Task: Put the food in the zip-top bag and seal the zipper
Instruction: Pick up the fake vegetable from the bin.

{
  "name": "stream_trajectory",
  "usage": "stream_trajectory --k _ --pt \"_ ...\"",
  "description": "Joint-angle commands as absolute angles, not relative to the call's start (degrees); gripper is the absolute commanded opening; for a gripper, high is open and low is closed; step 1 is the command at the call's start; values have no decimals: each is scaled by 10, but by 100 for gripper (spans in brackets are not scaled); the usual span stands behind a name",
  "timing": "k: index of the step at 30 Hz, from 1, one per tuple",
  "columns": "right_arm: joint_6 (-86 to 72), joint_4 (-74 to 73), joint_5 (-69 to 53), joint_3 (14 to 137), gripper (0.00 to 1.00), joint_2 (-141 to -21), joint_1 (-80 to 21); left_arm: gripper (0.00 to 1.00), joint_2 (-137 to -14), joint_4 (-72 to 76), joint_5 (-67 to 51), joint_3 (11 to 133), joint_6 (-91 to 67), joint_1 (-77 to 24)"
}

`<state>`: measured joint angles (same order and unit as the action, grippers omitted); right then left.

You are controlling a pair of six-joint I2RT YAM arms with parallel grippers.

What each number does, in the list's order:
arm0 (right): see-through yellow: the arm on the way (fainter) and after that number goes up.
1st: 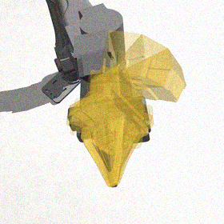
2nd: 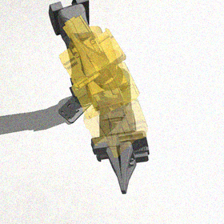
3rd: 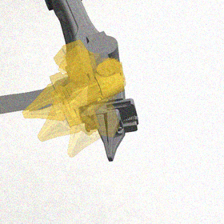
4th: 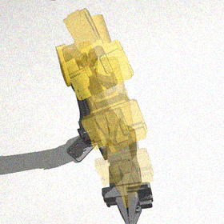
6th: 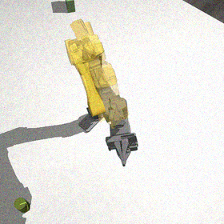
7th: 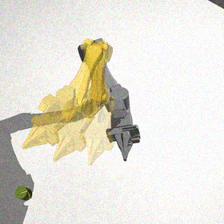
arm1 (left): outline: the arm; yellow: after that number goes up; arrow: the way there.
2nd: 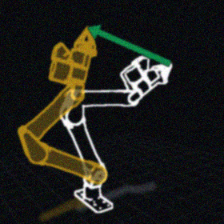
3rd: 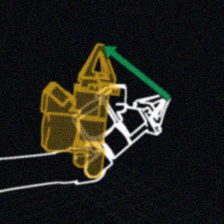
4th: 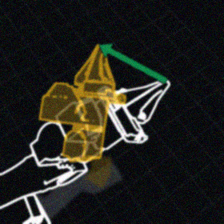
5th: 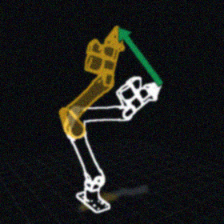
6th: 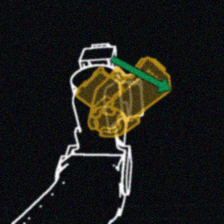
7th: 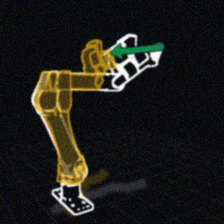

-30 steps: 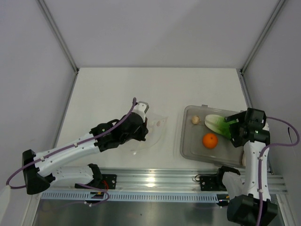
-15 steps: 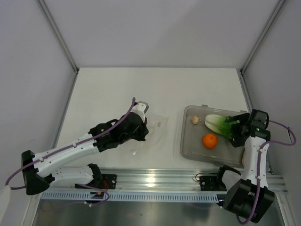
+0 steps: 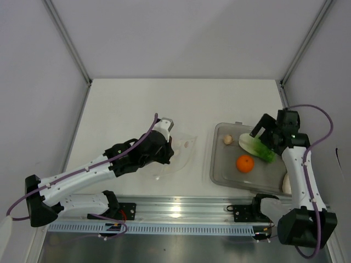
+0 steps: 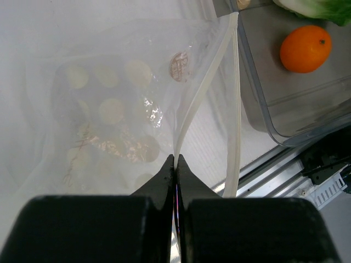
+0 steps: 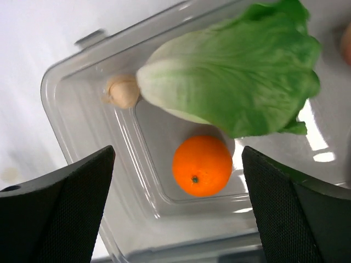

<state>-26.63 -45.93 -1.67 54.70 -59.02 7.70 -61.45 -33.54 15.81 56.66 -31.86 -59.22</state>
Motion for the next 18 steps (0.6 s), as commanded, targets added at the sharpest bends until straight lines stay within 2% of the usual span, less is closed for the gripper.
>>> stream_trajectory --k 1,4,8,9,15,18 --pt "-175 -501 79 606 99 -635 0 1 -613 -317 152 563 -310 -588" --pt "-126 -516 154 642 99 -683 -68 1 -613 -318 152 560 -312 -588" --pt "37 -505 202 639 99 -709 -119 1 -613 -314 147 553 -316 -588" --pt "52 -505 245 642 99 -719 -124 1 -613 -313 146 551 -316 -588" --pt "211 -496 293 648 99 -721 -125 1 -621 -307 134 552 -316 -588" --pt "291 -478 246 636 99 -704 -99 1 -621 -302 130 548 -316 -588"
